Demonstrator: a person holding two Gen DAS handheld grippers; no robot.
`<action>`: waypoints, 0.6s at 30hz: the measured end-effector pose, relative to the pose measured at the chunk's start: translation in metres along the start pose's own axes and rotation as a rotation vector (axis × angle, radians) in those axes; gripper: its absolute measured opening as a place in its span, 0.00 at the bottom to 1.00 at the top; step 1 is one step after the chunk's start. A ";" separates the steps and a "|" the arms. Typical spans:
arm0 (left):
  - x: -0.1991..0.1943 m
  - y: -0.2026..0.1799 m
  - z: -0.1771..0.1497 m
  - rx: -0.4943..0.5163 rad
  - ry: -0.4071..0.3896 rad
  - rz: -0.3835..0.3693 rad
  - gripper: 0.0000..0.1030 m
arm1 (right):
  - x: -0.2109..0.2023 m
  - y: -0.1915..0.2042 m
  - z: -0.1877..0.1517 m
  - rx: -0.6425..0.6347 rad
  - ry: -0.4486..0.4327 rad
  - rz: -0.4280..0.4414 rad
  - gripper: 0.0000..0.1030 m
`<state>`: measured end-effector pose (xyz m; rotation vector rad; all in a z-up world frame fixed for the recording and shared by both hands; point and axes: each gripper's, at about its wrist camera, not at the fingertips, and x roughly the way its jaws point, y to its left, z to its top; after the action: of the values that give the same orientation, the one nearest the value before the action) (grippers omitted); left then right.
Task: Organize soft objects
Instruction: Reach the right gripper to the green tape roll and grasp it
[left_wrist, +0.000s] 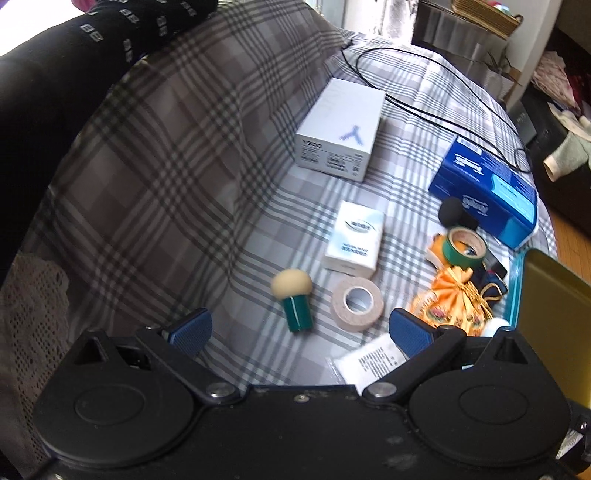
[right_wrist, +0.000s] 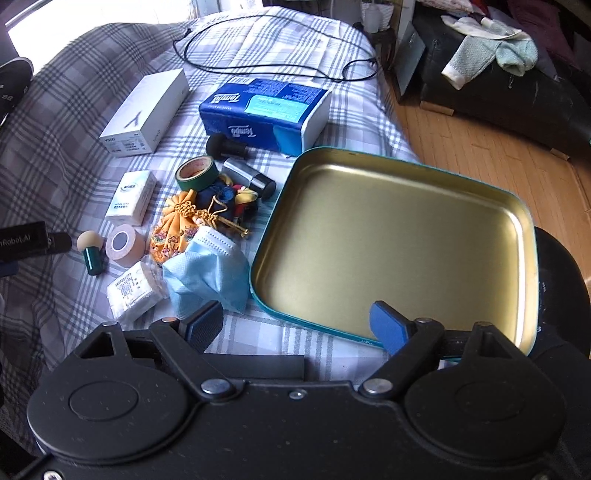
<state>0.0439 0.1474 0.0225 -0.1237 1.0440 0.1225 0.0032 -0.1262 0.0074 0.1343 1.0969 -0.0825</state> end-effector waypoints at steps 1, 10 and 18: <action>0.001 0.002 0.002 -0.009 0.004 0.000 0.99 | 0.001 0.001 0.002 0.004 0.013 0.016 0.75; 0.007 0.001 0.028 -0.070 0.031 -0.027 0.99 | 0.007 0.027 0.040 -0.039 -0.032 0.074 0.68; 0.035 0.005 0.050 -0.126 0.069 -0.015 0.99 | 0.038 0.057 0.080 -0.049 -0.027 0.120 0.66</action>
<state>0.1026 0.1619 0.0169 -0.2509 1.1038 0.1715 0.0979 -0.0822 0.0136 0.1541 1.0607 0.0501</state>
